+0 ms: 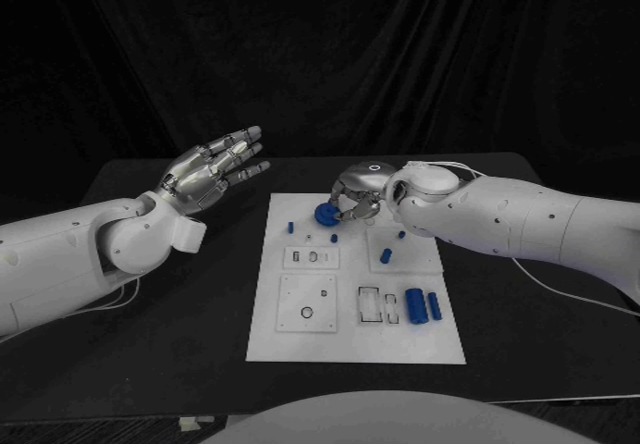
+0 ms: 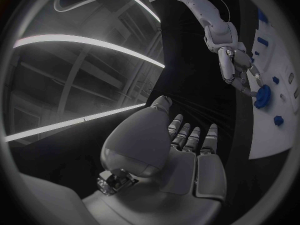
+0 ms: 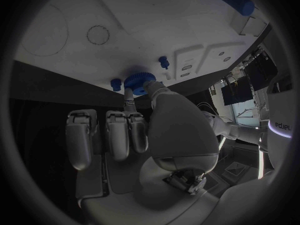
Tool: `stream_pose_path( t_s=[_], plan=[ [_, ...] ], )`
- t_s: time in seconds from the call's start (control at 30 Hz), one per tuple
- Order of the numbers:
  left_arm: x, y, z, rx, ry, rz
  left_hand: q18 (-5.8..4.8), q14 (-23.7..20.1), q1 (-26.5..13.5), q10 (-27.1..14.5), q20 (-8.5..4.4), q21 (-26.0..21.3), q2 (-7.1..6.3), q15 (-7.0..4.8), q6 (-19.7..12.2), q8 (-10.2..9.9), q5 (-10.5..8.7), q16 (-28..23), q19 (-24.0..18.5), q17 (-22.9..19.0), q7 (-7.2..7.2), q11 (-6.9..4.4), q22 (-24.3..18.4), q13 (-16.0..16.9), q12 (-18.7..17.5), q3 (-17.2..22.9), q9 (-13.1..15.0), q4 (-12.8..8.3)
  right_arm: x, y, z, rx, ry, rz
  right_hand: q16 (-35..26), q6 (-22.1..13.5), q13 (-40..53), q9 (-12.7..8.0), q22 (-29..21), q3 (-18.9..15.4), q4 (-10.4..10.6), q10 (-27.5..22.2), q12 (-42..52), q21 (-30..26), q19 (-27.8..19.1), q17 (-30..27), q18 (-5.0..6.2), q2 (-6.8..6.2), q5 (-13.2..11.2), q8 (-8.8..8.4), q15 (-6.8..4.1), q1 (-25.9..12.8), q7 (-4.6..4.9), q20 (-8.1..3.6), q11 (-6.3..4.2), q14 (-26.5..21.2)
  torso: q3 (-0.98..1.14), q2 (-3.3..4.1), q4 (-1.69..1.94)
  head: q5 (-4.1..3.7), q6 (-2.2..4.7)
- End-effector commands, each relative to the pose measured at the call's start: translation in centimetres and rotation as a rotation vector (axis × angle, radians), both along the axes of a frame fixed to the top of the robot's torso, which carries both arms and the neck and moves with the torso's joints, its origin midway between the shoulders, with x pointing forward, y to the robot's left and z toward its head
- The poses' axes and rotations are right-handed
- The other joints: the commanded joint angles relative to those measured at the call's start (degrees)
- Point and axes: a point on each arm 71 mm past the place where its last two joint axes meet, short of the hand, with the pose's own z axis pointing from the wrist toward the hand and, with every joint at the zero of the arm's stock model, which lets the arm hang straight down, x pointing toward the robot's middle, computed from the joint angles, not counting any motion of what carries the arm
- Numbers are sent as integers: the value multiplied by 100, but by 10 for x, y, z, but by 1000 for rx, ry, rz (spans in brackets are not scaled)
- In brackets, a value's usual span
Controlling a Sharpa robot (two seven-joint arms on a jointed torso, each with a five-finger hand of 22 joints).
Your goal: Assemble the parts on the task board
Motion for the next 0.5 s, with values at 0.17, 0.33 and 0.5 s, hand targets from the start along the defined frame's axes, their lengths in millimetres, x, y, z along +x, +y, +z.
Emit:
stream_pose_path(
  t_s=[0.17,0.33,0.5],
  plan=[
    [-1,-1,0,-17,-2,-14,61,-13,-36,-17,8,-37,-4,-44,21,33,27,-3,-38,1,35,-37,-8,-3,18,33,9,6,2,0,-1,-38,-18,-43,15,-75,1509,-14,1495,44,-11,598,15,14,580,1510,-36,3,-47,-45,63,14,23,52,68,589,-3,13,-4,-13,7],
    [-1,-1,0,-16,1,-15,61,-13,-36,-17,8,-37,-4,-44,21,33,27,-3,-38,1,35,-37,-8,-3,18,33,9,6,2,1,-1,-38,-21,-48,15,-146,1509,-28,1493,46,-24,598,15,12,578,1510,-35,7,-174,-88,97,-20,56,85,103,589,-1,9,-4,-10,0],
    [-1,-1,-1,-16,3,-17,61,-14,-40,-20,5,-39,-3,-44,42,42,26,-4,-41,0,47,-42,-9,-4,19,38,11,6,2,1,-1,-38,-23,-57,15,-183,1509,-35,1492,46,-33,598,15,9,577,1510,-34,6,-212,-109,104,-28,63,94,109,589,4,-2,-8,-4,-17]
  ],
)
